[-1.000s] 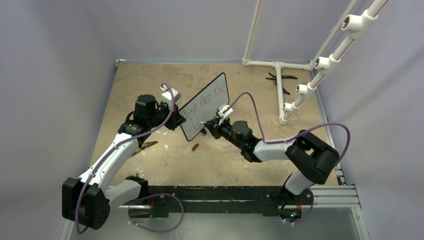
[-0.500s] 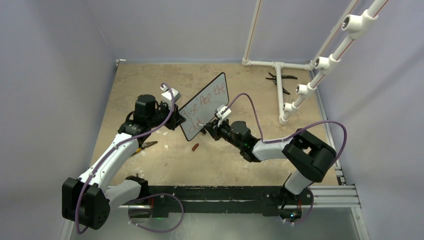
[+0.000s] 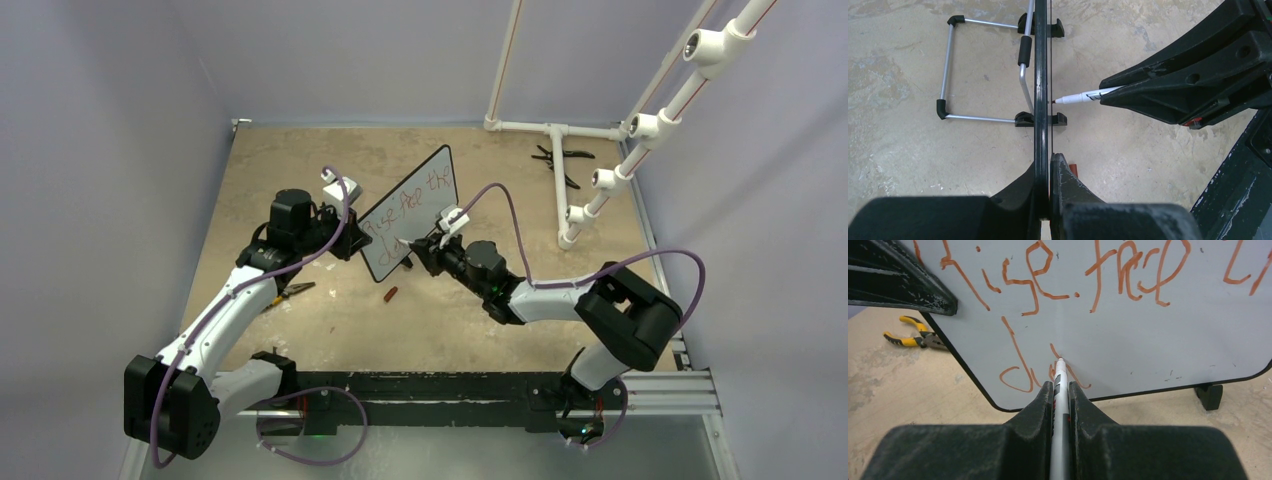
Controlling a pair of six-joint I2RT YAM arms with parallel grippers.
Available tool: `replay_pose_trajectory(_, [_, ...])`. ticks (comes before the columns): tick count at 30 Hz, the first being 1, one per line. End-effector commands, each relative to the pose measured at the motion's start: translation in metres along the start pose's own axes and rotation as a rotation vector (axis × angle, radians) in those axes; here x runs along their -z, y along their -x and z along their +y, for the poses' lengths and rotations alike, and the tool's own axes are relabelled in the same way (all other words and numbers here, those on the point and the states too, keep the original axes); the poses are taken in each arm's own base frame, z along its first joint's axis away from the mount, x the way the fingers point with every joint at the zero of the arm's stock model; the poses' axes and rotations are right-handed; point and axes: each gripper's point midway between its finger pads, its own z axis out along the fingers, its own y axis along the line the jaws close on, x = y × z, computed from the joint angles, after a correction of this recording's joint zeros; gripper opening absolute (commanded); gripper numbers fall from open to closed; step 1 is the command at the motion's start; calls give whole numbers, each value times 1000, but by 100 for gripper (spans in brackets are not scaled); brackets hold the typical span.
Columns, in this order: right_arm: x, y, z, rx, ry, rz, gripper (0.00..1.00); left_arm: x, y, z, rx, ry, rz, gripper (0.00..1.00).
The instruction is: Write a sentence on the whiteboard
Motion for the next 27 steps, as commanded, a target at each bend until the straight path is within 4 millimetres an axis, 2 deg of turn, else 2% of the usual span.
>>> replay_pose_trajectory(1, [-1, 21, -7, -24, -49, -65, 0, 4, 10, -16, -18, -74, -37, 0])
replay_pose_trajectory(10, [-7, 20, -10, -32, -72, -67, 0, 6, 12, -19, -18, -83, -43, 0])
replay_pose_trajectory(22, [-14, 0, -24, -40, -134, -18, 0, 7, 13, -21, -20, -94, -50, 0])
replay_pose_trajectory(27, [-9, 8, -23, -41, -131, -44, 0, 7, 13, -21, -21, -94, -51, 0])
